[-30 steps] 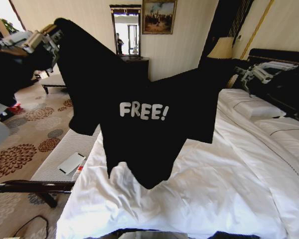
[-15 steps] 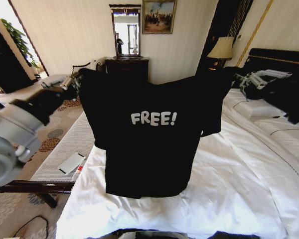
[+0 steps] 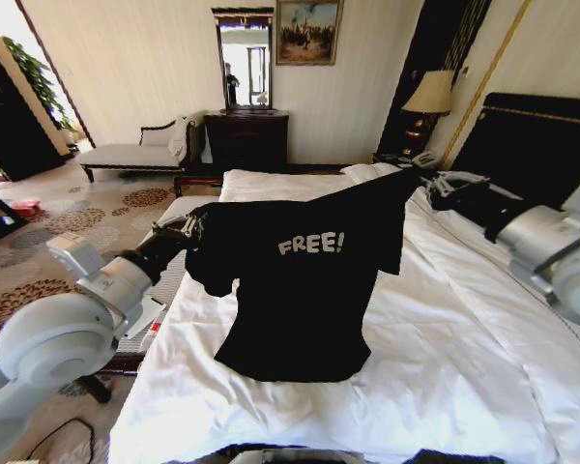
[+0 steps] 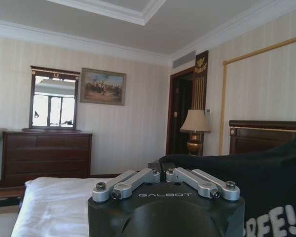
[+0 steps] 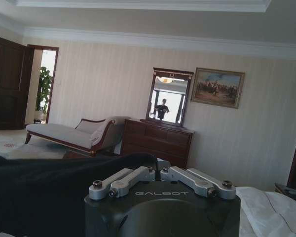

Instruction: Fold the clothes on the bed.

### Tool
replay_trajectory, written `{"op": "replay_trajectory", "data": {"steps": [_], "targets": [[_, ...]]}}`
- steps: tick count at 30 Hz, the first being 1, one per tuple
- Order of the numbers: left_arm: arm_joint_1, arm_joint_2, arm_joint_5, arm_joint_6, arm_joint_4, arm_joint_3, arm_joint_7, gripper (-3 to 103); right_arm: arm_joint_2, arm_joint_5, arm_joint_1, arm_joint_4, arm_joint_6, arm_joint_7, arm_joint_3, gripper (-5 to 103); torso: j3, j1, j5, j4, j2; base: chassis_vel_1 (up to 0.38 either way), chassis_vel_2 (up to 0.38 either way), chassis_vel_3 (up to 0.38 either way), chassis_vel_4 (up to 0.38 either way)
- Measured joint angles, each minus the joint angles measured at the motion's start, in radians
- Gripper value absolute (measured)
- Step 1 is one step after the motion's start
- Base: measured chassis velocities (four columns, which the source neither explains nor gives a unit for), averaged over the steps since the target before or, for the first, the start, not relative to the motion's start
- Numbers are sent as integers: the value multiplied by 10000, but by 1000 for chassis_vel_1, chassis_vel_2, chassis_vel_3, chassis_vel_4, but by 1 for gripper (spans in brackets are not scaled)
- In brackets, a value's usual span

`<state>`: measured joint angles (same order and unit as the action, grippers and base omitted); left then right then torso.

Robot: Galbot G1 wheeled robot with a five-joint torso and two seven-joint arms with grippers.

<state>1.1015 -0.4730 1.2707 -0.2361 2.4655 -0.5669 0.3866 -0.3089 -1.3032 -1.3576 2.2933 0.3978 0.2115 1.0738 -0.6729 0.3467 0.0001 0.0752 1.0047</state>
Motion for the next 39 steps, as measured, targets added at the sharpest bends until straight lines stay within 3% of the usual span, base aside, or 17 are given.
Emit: {"op": "replay_trajectory", "data": {"steps": [6,8,11,12,16,18,22,29,31,39], "targets": [[-470,-552,-501,30,-725,925,-88,0,-326,428,-60,-420,-165,-286,-611,0,0,0,1,4,0,0,0,0,0],[-1012,-849,-757,32,-1196,1588,-90,0,-473,617,341,-718,-256,-378,-1265,0,-1,0,-2,1,0,0,0,0,0],[-2079,-1347,-1166,37,-2290,2750,-106,0,-886,1234,2151,-1650,-467,-525,-3424,0,0,0,0,4,0,0,0,0,0],[-2079,-1347,-1166,37,-2290,2750,-106,0,-886,1234,2151,-1650,-467,-525,-3424,0,0,0,0,4,0,0,0,0,0],[-2921,-1877,-1564,37,-3745,3766,-186,0,-1500,2015,3895,-3009,-720,-781,-5743,0,-2,2,0,-1,-1,0,0,0,0],[-2993,-1947,-1635,37,-3911,3894,-205,0,-1604,2138,4103,-3237,-763,-833,-6050,0,-2,3,0,-1,-2,0,0,0,0],[-3589,-2605,-2246,98,-5026,4874,-283,0,-2373,2575,5668,-4392,-877,-949,-8079,0,0,0,3,0,-1,0,0,0,0],[-4529,-3607,-2509,117,-6474,5855,-256,0,-3293,2865,7300,-5801,-960,-968,-9944,0,-1,2,0,-1,-1,0,0,0,0],[-4932,-4176,-2534,114,-7516,6146,-261,0,-3826,2923,8003,-6844,-1009,-991,-10810,0,-2,2,-1,1,-1,0,0,0,0],[-5954,-5454,-2621,23,-9880,6834,-461,0,-5083,3022,9241,-9340,-1160,-1264,-12368,0,-2,1,0,-3,-2,0,0,0,0]]}}
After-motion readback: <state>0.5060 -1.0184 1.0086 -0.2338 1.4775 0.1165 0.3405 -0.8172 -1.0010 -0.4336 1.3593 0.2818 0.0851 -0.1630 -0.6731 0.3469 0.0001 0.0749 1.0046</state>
